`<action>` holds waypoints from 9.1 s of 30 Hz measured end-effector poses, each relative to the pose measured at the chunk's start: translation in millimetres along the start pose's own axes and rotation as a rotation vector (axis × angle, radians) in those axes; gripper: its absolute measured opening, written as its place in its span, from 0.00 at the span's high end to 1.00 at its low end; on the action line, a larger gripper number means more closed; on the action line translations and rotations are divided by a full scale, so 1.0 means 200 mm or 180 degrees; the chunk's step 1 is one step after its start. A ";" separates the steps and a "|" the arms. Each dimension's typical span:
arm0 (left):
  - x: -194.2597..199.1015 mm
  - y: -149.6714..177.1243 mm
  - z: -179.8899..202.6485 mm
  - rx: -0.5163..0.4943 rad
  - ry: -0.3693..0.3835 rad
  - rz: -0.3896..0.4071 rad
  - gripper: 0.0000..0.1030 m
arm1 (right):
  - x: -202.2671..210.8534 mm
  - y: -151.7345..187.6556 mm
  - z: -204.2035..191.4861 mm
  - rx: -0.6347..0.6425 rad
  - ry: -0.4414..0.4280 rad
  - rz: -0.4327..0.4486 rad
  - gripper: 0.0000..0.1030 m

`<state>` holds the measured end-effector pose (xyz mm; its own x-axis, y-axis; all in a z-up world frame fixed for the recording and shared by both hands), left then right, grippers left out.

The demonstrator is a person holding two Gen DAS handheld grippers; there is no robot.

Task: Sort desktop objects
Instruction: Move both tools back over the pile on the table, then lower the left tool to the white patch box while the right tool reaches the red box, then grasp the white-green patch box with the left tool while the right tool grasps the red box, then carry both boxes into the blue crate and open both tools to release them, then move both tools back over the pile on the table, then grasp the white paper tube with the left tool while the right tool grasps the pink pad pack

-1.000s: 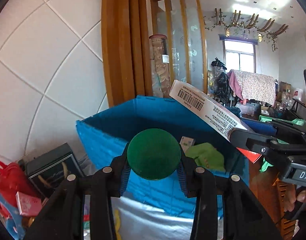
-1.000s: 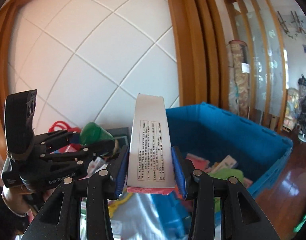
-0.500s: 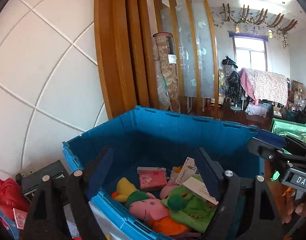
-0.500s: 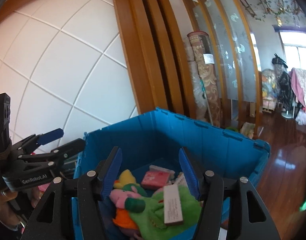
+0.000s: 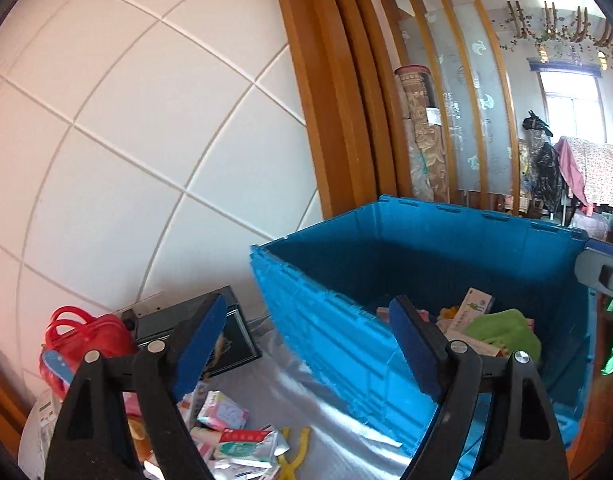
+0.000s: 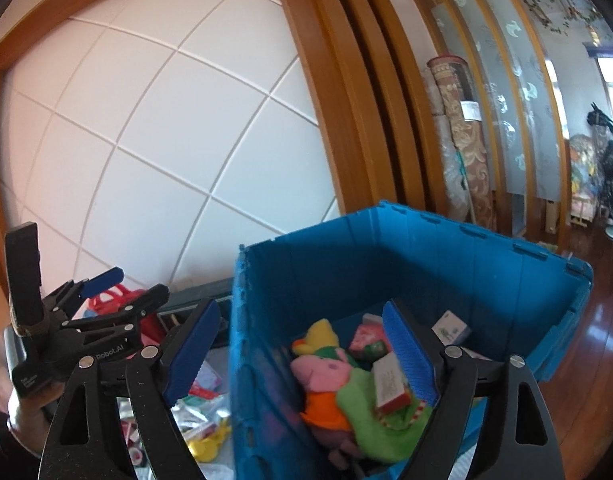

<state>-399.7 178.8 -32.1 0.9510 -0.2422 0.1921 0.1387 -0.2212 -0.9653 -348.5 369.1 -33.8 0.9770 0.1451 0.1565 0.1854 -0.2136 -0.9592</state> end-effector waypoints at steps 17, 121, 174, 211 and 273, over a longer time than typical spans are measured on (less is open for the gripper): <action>0.87 1.01 -1.46 0.0148 -0.1828 -0.0845 0.19 | -0.22 0.70 -1.28 0.0250 -0.1112 -0.0804 0.01; 0.56 2.07 -1.51 0.0822 -0.0840 -0.1779 0.24 | -0.36 2.14 -1.90 0.1843 -0.1542 -0.2604 0.48; -0.16 -0.26 0.32 -0.0068 0.0306 0.0212 0.05 | -0.07 -0.31 0.15 0.0370 0.0215 0.0337 0.10; 1.11 0.87 -1.63 0.0118 -0.1572 -0.0431 0.05 | -0.16 0.60 -1.40 0.0450 -0.0900 -0.0708 0.01; 0.38 2.36 -2.03 0.1333 -0.1443 -0.1880 0.31 | -1.56 2.06 -1.64 -0.0551 -0.0440 -0.3434 0.05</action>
<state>-374.3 -328.3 -401.3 0.6968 0.2242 0.6813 0.6523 0.1968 -0.7319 -543.2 -80.6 -401.2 0.2745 0.4414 0.8543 0.9572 -0.0405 -0.2866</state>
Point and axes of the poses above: each gripper's, at about its wrist camera, not at the fingertips, and x roughly against the way its jaws point, z to its right, y to its underside, the point moved 9 cm from there along -x, roughly the way its jaws point, and after that the axes turned 8 degrees about z, right-handed, at the moved point
